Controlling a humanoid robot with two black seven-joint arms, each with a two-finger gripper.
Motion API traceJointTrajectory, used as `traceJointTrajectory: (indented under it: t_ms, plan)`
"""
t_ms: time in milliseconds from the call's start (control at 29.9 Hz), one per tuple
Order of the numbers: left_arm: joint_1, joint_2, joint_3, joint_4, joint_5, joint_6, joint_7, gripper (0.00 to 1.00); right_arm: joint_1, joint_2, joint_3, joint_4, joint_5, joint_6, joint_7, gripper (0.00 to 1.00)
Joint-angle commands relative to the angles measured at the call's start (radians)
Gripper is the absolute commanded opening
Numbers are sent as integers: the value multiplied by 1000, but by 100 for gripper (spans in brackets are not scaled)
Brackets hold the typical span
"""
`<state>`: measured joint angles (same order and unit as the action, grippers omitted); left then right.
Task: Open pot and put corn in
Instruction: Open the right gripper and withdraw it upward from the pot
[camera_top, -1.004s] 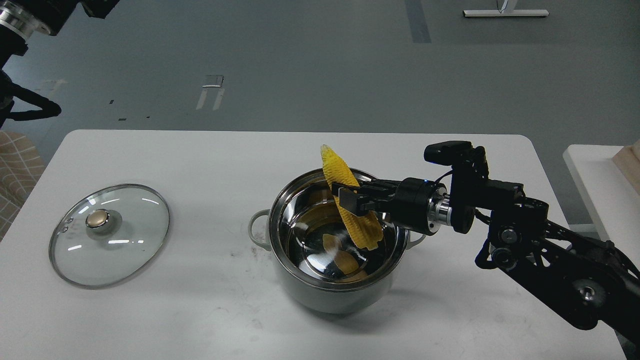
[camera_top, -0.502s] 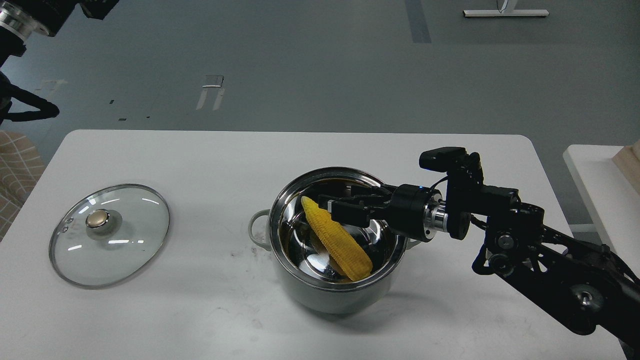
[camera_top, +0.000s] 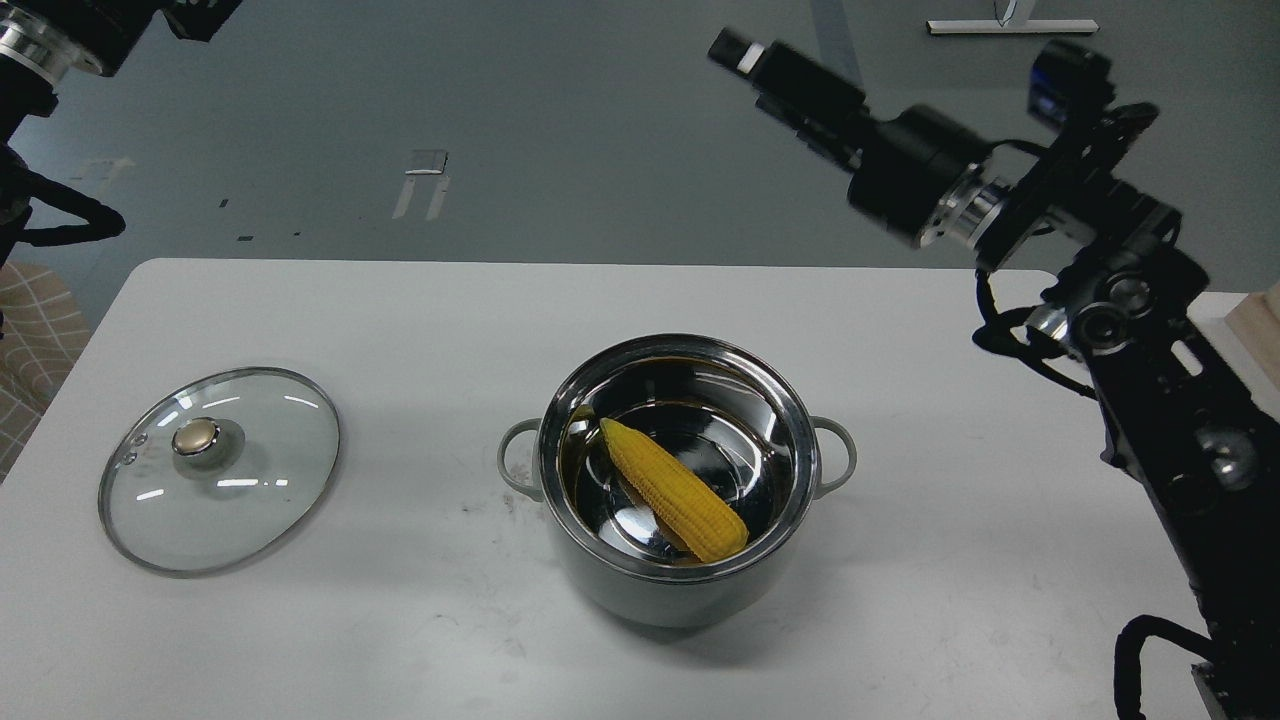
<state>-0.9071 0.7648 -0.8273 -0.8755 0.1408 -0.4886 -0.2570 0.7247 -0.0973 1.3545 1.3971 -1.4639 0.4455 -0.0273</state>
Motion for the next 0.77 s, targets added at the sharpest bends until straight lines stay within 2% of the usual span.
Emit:
traceJointTrajectory:
  t_ms: [0, 167, 401, 502, 736]
  plan:
    - [4, -2, 1, 4, -1, 0, -2, 98, 83, -8, 116, -140, 214, -2, 0, 100]
    - [5, -31, 1, 35, -3, 0, -2, 98, 160, -53, 195, -334, 413, -18, 3, 100]
    - [34, -65, -3, 84, -53, 0, 2, 98, 271, -79, 258, -679, 668, -116, 4, 100]
    - [37, -62, -4, 84, -69, 0, 5, 98, 269, -119, 256, -759, 683, -133, 4, 100]
    - [37, -65, -4, 84, -60, 0, 7, 98, 243, -124, 258, -779, 686, -131, 9, 100]
